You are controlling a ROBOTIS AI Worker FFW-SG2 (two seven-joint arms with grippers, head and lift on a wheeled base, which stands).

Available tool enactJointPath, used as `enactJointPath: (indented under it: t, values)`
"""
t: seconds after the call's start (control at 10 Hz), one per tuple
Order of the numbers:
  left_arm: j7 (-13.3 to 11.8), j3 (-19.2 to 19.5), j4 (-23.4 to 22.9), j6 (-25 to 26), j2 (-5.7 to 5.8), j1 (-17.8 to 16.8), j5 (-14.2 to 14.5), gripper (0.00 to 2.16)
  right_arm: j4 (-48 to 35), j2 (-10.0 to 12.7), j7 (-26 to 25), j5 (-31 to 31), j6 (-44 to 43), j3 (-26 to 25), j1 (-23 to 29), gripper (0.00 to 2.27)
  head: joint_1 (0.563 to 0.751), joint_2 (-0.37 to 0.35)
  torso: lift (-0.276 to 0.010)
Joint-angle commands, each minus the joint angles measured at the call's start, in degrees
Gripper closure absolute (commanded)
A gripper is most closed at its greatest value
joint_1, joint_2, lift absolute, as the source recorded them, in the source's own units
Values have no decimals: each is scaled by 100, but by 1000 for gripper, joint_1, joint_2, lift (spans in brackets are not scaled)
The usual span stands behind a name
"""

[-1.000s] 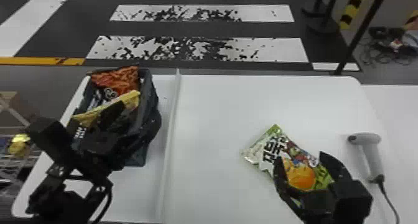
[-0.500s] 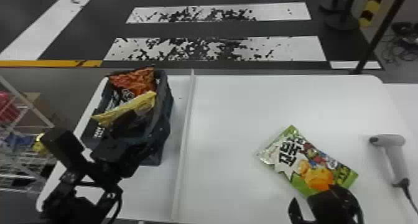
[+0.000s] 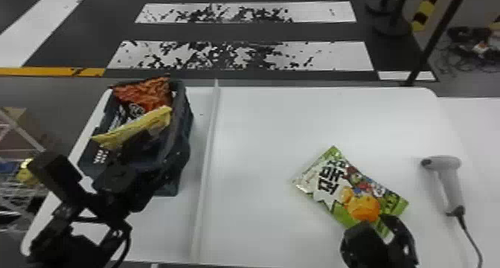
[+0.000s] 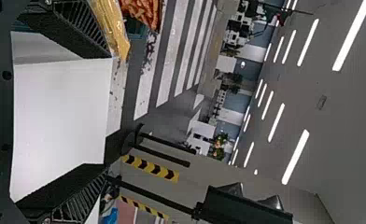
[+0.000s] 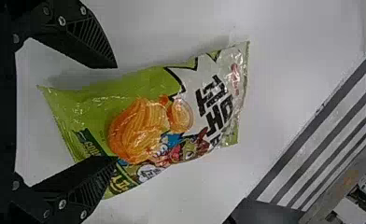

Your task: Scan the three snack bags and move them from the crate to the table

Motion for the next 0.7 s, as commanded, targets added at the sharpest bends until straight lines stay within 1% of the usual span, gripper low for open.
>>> enactJointPath:
  t: [0.0, 0.1, 0.2, 0.3, 0.4, 0.6]
  values:
    - [-14, 0, 60, 0, 7, -31, 29, 33, 191, -3, 1, 86, 1, 192, -122, 218, 695, 50, -62]
    - [-23, 9, 77, 0, 16, -40, 56, 33, 340, -3, 9, 227, 107, 342, -263, 471, 695, 58, -62]
    - [-84, 35, 95, 0, 7, -40, 108, 33, 428, -3, 1, 359, 353, 473, -395, 1112, 695, 69, -62]
    - [-172, 70, 121, 0, 7, -40, 144, 33, 428, 24, -26, 350, 458, 482, -439, 1990, 695, 71, -62]
    - [-198, 70, 121, 0, 7, -31, 144, 33, 428, 24, -70, 359, 476, 491, -456, 2243, 695, 68, -62]
    - [-269, 88, 139, 0, 7, -22, 188, 33, 305, -11, -166, 359, 72, 491, -360, 2243, 695, 65, -62]
